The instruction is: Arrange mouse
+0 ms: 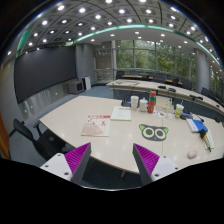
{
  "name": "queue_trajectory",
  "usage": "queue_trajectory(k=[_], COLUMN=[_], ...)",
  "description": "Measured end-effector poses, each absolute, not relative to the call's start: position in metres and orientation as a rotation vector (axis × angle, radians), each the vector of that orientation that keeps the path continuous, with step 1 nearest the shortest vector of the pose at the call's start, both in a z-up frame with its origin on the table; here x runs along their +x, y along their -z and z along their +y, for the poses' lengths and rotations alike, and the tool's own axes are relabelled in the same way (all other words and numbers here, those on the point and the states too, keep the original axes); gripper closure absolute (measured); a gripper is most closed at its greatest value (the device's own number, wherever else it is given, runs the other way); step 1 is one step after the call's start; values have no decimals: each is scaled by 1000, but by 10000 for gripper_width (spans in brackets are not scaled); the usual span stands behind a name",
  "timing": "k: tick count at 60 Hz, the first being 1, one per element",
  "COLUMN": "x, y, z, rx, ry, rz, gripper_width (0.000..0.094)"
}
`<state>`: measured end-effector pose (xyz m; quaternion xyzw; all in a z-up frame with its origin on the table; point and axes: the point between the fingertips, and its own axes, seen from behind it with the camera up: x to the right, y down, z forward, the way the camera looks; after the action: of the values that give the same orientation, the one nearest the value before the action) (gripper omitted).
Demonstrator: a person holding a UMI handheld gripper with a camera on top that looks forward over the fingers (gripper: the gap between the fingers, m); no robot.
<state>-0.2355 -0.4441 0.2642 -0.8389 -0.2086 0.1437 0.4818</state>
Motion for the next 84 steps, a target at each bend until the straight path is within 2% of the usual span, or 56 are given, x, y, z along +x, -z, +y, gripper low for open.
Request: queue_trajectory(k=[10,18,23,31,43,60,84], x=[-164,-89,-19,80,182,207,195], y=[-231,-186,-144,-96,-52,-3,5], z=[-426,-411,-394,-362,-285,-201,-122], rx=[-2100,-2160,-2203,-2236,-2227,-2270,-2270], ry=[-282,-208,-137,-52,-9,-92,-129], rz=[-416,-332,-282,-192,-109,-65,-79], gripper_width=[89,91,89,90,90,90,102])
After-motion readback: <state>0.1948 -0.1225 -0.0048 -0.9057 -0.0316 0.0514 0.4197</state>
